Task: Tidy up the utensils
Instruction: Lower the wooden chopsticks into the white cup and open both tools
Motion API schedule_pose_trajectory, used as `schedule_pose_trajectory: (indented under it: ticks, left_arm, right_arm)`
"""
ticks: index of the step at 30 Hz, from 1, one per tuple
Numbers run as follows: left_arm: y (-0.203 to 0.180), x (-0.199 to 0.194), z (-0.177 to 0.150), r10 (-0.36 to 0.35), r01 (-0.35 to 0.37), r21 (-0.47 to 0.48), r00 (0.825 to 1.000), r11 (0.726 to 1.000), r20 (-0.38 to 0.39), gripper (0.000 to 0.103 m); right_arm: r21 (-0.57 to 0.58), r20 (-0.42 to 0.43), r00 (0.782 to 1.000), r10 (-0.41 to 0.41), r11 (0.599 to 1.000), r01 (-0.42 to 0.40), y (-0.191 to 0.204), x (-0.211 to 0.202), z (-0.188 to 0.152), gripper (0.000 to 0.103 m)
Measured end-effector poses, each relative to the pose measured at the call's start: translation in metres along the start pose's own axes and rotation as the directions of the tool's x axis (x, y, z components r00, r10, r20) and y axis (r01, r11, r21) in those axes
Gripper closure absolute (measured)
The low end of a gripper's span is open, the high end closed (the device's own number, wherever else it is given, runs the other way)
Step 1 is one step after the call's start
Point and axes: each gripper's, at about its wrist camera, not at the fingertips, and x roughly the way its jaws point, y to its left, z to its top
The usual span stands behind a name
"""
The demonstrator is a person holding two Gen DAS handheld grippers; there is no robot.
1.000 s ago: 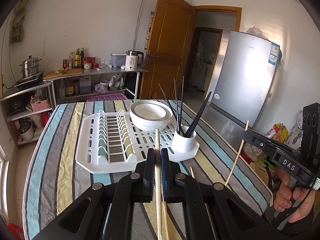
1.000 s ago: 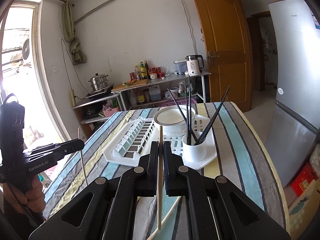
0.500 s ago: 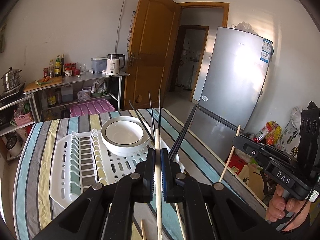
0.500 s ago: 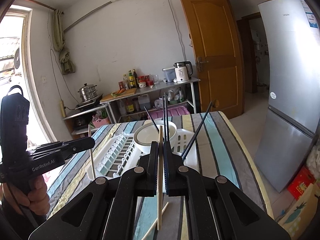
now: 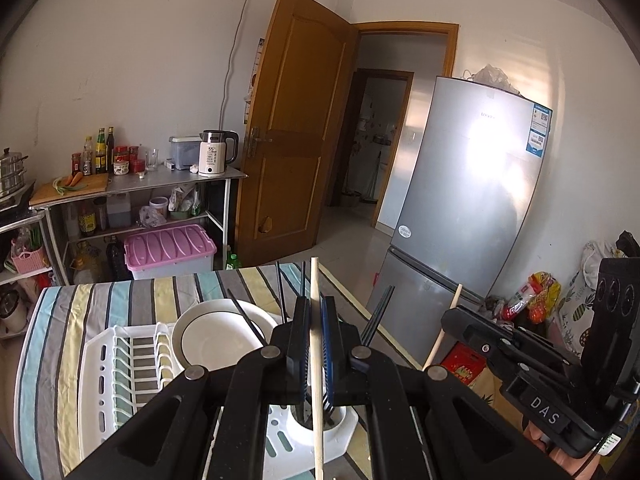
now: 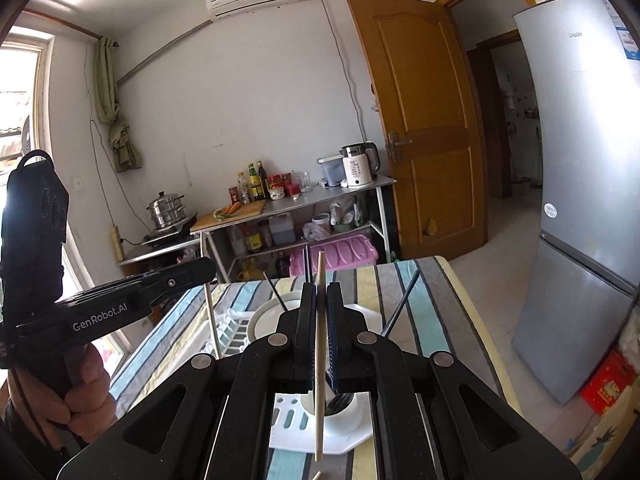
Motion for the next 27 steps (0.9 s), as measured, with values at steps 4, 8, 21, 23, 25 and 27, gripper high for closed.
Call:
schedule_pose_trajectory:
  ticks: [4,8,21,23,25,27]
  left_arm:
    - [0.002,0.019,0.009,0.003,-0.003,0.001,1.000,1.000,0.007,0.098]
    - [0.006,0.037,0.013,0.004,-0.004,-0.003,1.000,1.000,0.016,0.098]
    - [0.020,0.087,-0.005,-0.013,0.013,-0.029,1.000,1.000,0.014,0.098]
    - [0.023,0.093,-0.012,-0.013,0.013,-0.028,1.000,1.000,0.004,0.098]
    - [0.023,0.096,-0.019,-0.007,0.007,-0.022,1.000,1.000,-0.010,0.098]
    - [0.025,0.099,-0.026,-0.001,0.001,-0.018,1.000,1.000,-0.023,0.098]
  right_arm:
    - [0.009,0.015,1.000,-0.004,1.000,0.004,-0.003,0.012,0.009,0.098]
    - [0.010,0.019,1.000,-0.006,1.000,0.006,-0.006,0.025,0.015,0.098]
    - [0.008,-0.017,1.000,-0.017,1.000,0.017,-0.016,0.067,0.000,0.098]
    - [0.011,-0.029,0.999,-0.020,1.000,0.020,-0.018,0.071,-0.005,0.098]
    - [0.011,-0.043,0.999,-0.020,1.000,0.021,-0.019,0.073,-0.011,0.098]
    - [0.010,-0.057,0.998,-0.024,1.000,0.024,-0.020,0.075,-0.017,0.098]
